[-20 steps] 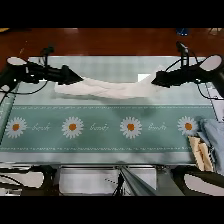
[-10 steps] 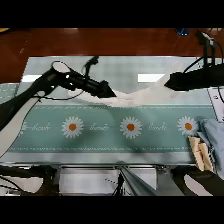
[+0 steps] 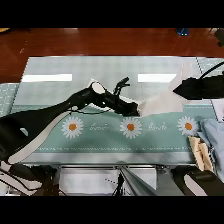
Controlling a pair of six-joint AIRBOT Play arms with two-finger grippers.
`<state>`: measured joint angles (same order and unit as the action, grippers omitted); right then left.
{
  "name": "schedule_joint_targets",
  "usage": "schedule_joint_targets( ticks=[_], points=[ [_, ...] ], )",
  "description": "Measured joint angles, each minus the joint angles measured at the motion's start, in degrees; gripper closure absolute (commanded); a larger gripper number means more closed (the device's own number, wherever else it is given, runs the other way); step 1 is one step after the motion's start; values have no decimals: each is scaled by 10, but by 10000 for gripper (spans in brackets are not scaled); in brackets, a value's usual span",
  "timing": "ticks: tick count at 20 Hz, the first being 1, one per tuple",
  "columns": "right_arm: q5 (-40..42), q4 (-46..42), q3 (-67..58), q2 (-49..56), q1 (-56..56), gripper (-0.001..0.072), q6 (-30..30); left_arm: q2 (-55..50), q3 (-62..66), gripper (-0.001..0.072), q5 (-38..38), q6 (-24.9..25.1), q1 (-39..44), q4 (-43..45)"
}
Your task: Fold the shirts.
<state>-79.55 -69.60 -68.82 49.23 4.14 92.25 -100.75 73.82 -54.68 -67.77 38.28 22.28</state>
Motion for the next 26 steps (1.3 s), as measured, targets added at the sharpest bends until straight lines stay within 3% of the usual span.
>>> schedule_joint_targets(
  ticks=[6, 12, 16, 21, 22, 24, 26],
  points=[
    [-8, 6, 0, -19, 0, 680, 4, 23, 0, 682, 22, 3, -32, -9],
    [66, 75, 0, 23, 28, 680, -17, 160, 0, 682, -30, 10, -199, 29],
    [166, 94, 0, 106, 129, 680, -24, 252, 0, 682, -71, 10, -338, 46],
    [369, 116, 0, 234, 254, 679, -25, 321, 0, 681, -147, 10, -452, 51],
    [411, 128, 0, 258, 270, 653, -24, 327, 0, 681, -166, 10, -461, 52],
    [494, 166, 0, 304, 301, 353, -24, 336, 0, 681, -193, 11, -471, 52],
    [554, 209, 0, 337, 322, 332, -24, 341, 0, 681, -211, 12, -471, 52]
  ],
)
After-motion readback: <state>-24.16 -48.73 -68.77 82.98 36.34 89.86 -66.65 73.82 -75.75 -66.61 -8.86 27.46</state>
